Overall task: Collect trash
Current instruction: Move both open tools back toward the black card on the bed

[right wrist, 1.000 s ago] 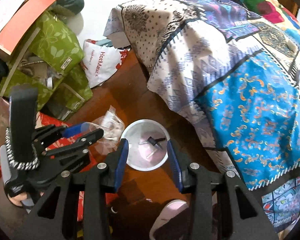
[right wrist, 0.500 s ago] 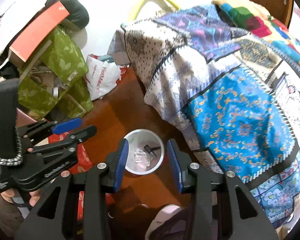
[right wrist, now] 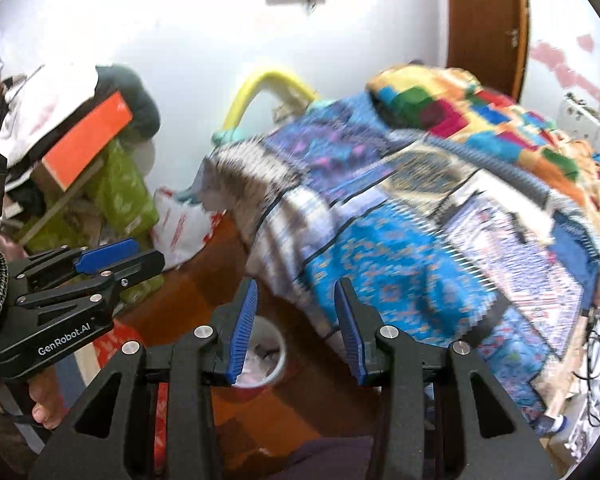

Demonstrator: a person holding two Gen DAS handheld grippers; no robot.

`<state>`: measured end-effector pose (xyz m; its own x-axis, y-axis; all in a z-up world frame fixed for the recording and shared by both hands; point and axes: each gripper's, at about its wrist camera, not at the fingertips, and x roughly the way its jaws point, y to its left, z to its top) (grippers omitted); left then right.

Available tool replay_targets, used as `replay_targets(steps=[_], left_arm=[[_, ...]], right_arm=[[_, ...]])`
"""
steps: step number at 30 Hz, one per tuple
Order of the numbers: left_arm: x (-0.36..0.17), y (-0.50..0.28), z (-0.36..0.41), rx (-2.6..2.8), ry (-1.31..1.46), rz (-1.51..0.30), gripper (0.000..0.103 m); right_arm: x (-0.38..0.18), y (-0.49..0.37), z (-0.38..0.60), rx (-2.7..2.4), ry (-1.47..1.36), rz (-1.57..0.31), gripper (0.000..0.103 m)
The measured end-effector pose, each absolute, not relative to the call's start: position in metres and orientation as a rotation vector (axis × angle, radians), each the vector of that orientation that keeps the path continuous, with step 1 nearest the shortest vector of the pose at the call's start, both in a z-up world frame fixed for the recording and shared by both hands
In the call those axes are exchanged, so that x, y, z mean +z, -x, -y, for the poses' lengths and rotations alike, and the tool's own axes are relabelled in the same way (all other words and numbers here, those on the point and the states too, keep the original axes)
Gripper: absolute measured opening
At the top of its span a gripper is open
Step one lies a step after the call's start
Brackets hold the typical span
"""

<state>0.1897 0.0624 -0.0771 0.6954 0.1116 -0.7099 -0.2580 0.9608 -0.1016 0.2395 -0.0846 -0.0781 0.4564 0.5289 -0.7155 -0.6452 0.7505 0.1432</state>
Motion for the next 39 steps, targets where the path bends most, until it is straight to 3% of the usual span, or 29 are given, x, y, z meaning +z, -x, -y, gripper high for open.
replay_targets(steps=[8,19,21,39], left_arm=[[-0.05,-0.215,-0.007,0.126,0.151,-0.717,0.036],[-0.065,-0.275,0.064,-0.02,0.099,-0.764,0.036],[-0.071,-0.288,0.075,-0.039,0.085,-0.778,0.036],[-0.156,-0.419,0.12,-0.132,0.078,-0.949,0.039]], right_arm=[[-0.056,-0.247,0.145,0.63,0.093,-0.75,0.037],[-0.044,-0.274,0.233,0.458,0.022,-0.701,0.04],[-0.048,-0.283,0.246,0.423,0.012,-0.707,0.046],[-0.124,-0.385,0.318,0.248,-0.096,-0.892,0.047]])
